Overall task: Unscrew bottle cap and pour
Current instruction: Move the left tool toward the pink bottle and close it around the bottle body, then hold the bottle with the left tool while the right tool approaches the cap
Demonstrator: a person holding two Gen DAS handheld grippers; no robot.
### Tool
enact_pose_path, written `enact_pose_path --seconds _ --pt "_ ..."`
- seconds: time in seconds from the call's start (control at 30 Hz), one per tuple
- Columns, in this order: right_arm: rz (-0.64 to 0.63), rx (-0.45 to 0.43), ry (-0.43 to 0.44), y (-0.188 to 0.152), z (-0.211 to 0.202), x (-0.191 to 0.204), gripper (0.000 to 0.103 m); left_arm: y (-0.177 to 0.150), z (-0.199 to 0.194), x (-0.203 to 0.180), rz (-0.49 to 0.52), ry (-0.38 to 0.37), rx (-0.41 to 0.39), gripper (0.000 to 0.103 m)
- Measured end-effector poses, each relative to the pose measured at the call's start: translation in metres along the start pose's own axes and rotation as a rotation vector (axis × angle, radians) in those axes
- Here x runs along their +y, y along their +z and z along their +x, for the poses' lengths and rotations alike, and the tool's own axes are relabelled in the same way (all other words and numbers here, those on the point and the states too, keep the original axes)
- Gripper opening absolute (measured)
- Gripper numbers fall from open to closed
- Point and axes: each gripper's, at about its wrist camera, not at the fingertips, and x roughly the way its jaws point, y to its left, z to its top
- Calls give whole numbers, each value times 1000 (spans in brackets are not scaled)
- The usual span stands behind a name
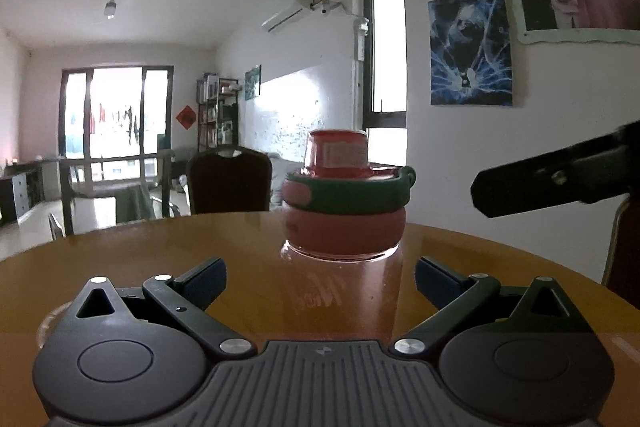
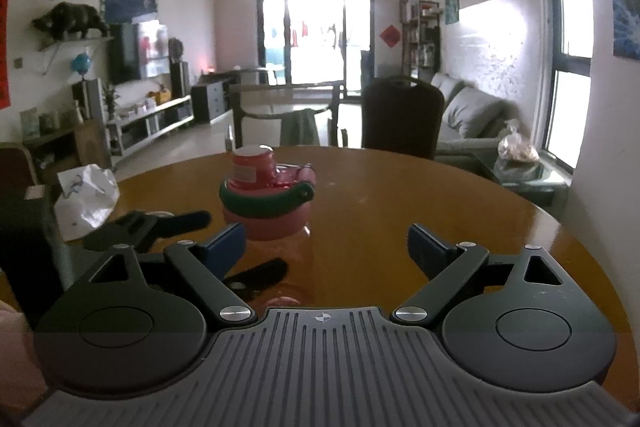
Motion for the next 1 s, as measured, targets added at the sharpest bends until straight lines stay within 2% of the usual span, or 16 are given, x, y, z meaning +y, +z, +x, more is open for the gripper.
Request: enact_pose_path --seconds 0.07,0.3,0.33,0.63,1.0 --pt "6 1 3 0 1 0 94 0 5 -1 6 -4 5 93" --pt "20 0 0 -1 -2 -3 96 -2 21 -8 31 -33 28 89" --pt "22 0 -1 -1 -2 -3 97 -1 23 -8 28 -38 29 84" --pt "38 -3 -12 -5 -7 -6 98 -2 33 -1 -19 -39 44 73" --pt "47 9 4 7 6 -3 99 0 27 0 2 -52 62 72"
